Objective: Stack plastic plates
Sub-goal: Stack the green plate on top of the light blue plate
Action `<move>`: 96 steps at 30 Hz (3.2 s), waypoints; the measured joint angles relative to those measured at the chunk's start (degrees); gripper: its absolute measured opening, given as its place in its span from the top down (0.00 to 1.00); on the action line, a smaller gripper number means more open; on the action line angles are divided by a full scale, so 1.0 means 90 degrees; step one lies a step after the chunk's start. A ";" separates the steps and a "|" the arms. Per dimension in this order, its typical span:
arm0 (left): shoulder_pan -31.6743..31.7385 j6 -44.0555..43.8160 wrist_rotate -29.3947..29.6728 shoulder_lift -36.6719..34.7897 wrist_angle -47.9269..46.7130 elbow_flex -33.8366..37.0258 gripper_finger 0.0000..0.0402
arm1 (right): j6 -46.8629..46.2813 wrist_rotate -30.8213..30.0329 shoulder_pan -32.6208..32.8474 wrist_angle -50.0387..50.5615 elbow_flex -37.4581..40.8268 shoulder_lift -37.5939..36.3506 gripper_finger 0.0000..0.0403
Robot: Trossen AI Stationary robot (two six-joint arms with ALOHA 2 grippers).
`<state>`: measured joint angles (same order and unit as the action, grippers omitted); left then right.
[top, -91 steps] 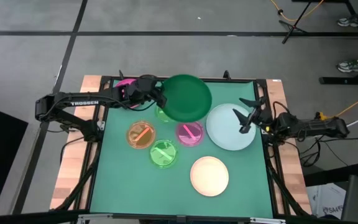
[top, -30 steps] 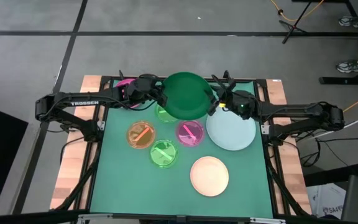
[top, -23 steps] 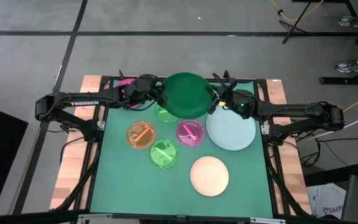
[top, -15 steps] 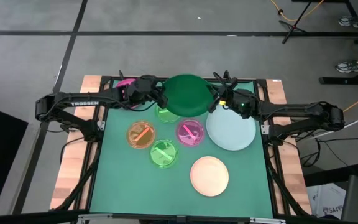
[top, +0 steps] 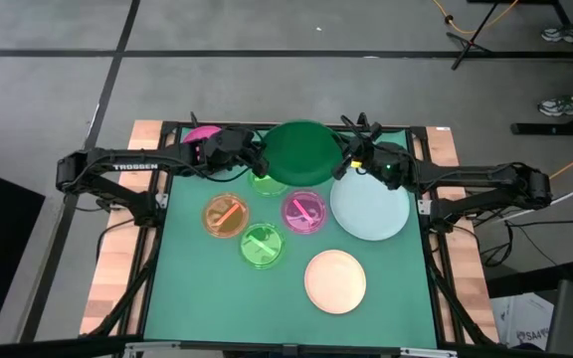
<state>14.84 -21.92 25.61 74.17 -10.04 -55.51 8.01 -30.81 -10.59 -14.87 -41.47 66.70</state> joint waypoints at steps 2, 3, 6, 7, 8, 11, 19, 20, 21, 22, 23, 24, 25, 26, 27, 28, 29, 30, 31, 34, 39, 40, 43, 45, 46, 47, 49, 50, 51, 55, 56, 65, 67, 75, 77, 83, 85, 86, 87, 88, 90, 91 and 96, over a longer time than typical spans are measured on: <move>-0.0036 0.0004 -0.0033 0.0000 0.0053 0.0000 0.88 | 0.0049 0.0101 0.0006 0.0028 0.0000 0.0002 0.99; -0.0048 0.0004 -0.0050 0.0000 0.0053 0.0000 0.86 | 0.0071 0.0123 0.0013 0.0056 0.0000 0.0007 0.99; -0.0084 0.0004 -0.0044 0.0000 0.0052 0.0000 0.82 | 0.0164 0.0148 0.0014 0.0045 0.0000 0.0010 0.99; -0.0098 0.0004 -0.0037 0.0000 0.0051 0.0000 0.81 | 0.0171 0.0144 0.0012 0.0042 0.0000 0.0010 0.99; -0.0113 0.0004 -0.0021 0.0000 0.0048 0.0000 0.80 | 0.0173 0.0138 0.0012 0.0046 0.0000 0.0010 0.99; -0.0160 0.0005 -0.0010 0.0000 0.0043 0.0000 0.77 | 0.0279 0.0122 0.0012 0.0079 0.0002 -0.0039 0.99; -0.0334 0.0006 -0.0012 0.0000 0.0039 -0.0002 0.77 | 0.0328 0.0151 -0.0240 0.1728 -0.0462 -0.0592 0.99; -0.0357 0.0006 0.0059 -0.0002 -0.0005 -0.0002 0.77 | 0.0358 0.0143 -0.0270 0.2068 -0.0588 -0.0651 0.99; -0.0377 0.0006 0.0076 -0.0002 -0.0021 -0.0002 0.77 | 0.0376 0.0156 -0.0299 0.2474 -0.0708 -0.0700 0.99; -0.0395 0.0006 0.0092 -0.0002 -0.0004 -0.0002 0.77 | 0.0379 0.0154 -0.0338 0.2842 -0.0835 -0.0734 0.99; -0.0408 0.0006 0.0089 -0.0002 -0.0007 -0.0002 0.77 | 0.0370 0.0175 -0.0370 0.3194 -0.1001 -0.0749 0.99; -0.0417 0.0006 0.0078 -0.0002 -0.0010 -0.0002 0.77 | 0.0356 0.0264 -0.0398 0.3565 -0.1179 -0.0762 0.99; -0.0424 0.0006 0.0052 -0.0002 -0.0005 -0.0002 0.77 | 0.0346 0.0366 -0.0441 0.3971 -0.1348 -0.0775 0.99; -0.0426 0.0006 0.0042 -0.0002 -0.0016 -0.0002 0.77 | 0.0324 0.0479 -0.0494 0.4398 -0.1525 -0.0785 0.99; -0.0424 0.0006 0.0041 -0.0002 -0.0026 -0.0002 0.77 | 0.0300 0.0608 -0.0550 0.4854 -0.1716 -0.0784 0.99; -0.0418 0.0006 0.0042 -0.0002 -0.0030 -0.0002 0.77 | 0.0265 0.0746 -0.0616 0.5311 -0.1890 -0.0778 0.99; -0.0416 0.0006 0.0044 -0.0002 -0.0030 -0.0002 0.77 | 0.0210 0.0878 -0.0686 0.5719 -0.2052 -0.0771 0.99; -0.0414 0.0006 0.0044 -0.0002 -0.0031 -0.0002 0.77 | 0.0167 0.0998 -0.0756 0.6070 -0.2208 -0.0770 0.99; -0.0415 0.0006 0.0040 -0.0002 -0.0033 -0.0002 0.77 | 0.0156 0.1093 -0.0822 0.6362 -0.2341 -0.0772 0.99; -0.0419 0.0006 0.0019 -0.0002 -0.0049 -0.0002 0.77 | 0.0143 0.1437 -0.1071 0.7175 -0.2701 -0.0775 0.99; -0.0419 0.0006 0.0018 -0.0002 -0.0093 -0.0002 0.77 | 0.0178 0.2422 -0.1740 0.8332 -0.3072 -0.0784 0.99; -0.0419 0.0006 0.0018 -0.0002 -0.0093 -0.0002 0.77 | 0.0232 0.2695 -0.1886 0.8510 -0.3068 -0.0782 0.99; -0.0419 0.0006 0.0009 -0.0002 -0.0093 -0.0002 0.77 | 0.0461 0.3316 -0.2332 0.8916 -0.2989 -0.0758 0.99; -0.0419 0.0009 0.0005 -0.0002 -0.0095 -0.0002 0.77 | 0.0577 0.3515 -0.2592 0.9035 -0.2925 -0.0733 0.99; -0.0419 0.0008 0.0002 -0.0002 -0.0093 -0.0002 0.77 | 0.0651 0.3602 -0.2707 0.9055 -0.2871 -0.0710 0.99; -0.0419 0.0009 0.0002 -0.0002 -0.0095 -0.0002 0.77 | 0.0716 0.3684 -0.2829 0.9078 -0.2820 -0.0675 0.99; -0.0419 0.0009 0.0002 -0.0002 -0.0093 -0.0002 0.77 | 0.0867 0.3899 -0.3071 0.9083 -0.2698 -0.0610 0.99; -0.0419 0.0009 0.0002 -0.0002 -0.0095 -0.0002 0.77 | 0.0954 0.4025 -0.3192 0.9086 -0.2652 -0.0577 0.99; -0.0419 0.0009 0.0002 -0.0002 -0.0093 -0.0002 0.77 | 0.1023 0.4164 -0.3306 0.9089 -0.2607 -0.0543 0.99; -0.0419 0.0009 0.0002 -0.0002 -0.0093 -0.0002 0.77 | 0.1325 0.4606 -0.3720 0.9113 -0.2418 -0.0332 0.99; -0.0419 0.0009 0.0002 -0.0002 -0.0095 -0.0002 0.77 | 0.1361 0.4693 -0.3798 0.9103 -0.2380 -0.0268 0.99; -0.0419 0.0011 0.0002 -0.0002 -0.0095 -0.0002 0.77 | 0.1753 0.4831 -0.4172 0.9050 -0.2106 0.0417 0.99; -0.0419 0.0011 0.0002 -0.0002 -0.0095 -0.0002 0.77 | 0.1849 0.4831 -0.4163 0.8995 -0.2081 0.0577 0.99; -0.0419 0.0011 0.0002 -0.0002 -0.0098 -0.0002 0.77 | 0.2137 0.5002 -0.4160 0.8862 -0.2081 0.1213 0.99; -0.0419 0.0011 0.0002 -0.0002 -0.0100 -0.0002 0.77 | 0.2205 0.4993 -0.4160 0.8840 -0.2081 0.1347 0.99; -0.0419 0.0011 0.0002 -0.0002 -0.0100 0.0000 0.77 | 0.2334 0.4993 -0.4160 0.8543 -0.2081 0.1634 0.99; -0.0419 0.0011 0.0004 -0.0002 -0.0101 0.0000 0.77 | 0.2336 0.4998 -0.4160 0.8455 -0.2081 0.1704 0.99; -0.0419 0.0011 0.0002 -0.0002 -0.0102 0.0000 0.77 | 0.2336 0.4996 -0.4160 0.8417 -0.2081 0.1737 0.99; -0.0419 0.0011 0.0004 -0.0002 -0.0102 0.0000 0.77 | 0.2343 0.4975 -0.4160 0.8399 -0.2081 0.1754 0.99; -0.0419 0.0011 0.0002 -0.0002 -0.0105 0.0000 0.77 | 0.2373 0.4930 -0.4160 0.8389 -0.2081 0.1767 0.99; -0.0419 0.0011 0.0002 -0.0002 -0.0107 0.0000 0.77 | 0.2484 0.4858 -0.4160 0.8368 -0.2081 0.1770 0.99; -0.0419 0.0011 0.0005 -0.0002 -0.0107 0.0000 0.77 | 0.2497 0.4829 -0.4160 0.8366 -0.2081 0.1770 0.99; -0.0419 0.0011 0.0003 -0.0002 -0.0112 0.0000 0.77 | 0.2488 0.4682 -0.4158 0.8369 -0.2081 0.1770 0.99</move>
<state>11.07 -21.82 25.63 74.15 -11.05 -55.51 30.40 11.32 -48.01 60.45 -60.20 82.63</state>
